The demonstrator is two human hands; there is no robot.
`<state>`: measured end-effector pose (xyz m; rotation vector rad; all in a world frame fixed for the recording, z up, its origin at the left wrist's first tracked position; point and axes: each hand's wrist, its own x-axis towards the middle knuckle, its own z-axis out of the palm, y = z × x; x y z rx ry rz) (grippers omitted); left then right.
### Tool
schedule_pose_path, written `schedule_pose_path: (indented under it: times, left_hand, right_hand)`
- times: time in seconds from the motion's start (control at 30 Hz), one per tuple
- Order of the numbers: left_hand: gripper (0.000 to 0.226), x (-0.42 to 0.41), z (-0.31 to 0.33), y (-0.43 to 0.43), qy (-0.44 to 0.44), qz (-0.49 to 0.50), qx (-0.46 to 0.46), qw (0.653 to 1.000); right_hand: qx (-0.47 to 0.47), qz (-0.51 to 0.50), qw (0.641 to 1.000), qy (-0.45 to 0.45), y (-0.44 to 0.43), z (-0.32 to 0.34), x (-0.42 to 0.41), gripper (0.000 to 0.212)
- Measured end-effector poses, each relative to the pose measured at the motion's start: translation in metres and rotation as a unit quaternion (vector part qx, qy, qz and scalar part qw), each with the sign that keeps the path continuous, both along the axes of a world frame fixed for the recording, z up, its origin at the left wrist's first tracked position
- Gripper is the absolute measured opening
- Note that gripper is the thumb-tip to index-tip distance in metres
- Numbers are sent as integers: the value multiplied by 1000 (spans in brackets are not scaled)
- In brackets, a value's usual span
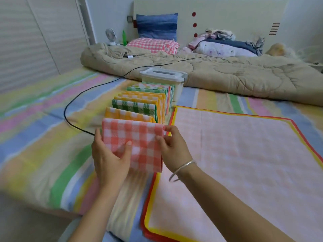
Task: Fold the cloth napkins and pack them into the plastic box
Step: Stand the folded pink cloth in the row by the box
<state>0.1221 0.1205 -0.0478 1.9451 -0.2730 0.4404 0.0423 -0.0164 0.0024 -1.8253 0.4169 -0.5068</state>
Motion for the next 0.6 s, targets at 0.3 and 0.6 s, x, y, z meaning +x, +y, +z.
schedule_pose_path:
  times: [0.3,0.6]
  left_hand:
    - [96,83,-7,-21,6,1,43,999]
    - [97,132,-14,-73,19,-33,50,998]
  right_hand:
    - [-313,-90,925,194,-5,-9,68,67]
    - [-327,-108,902,262,-46,-4,121,86]
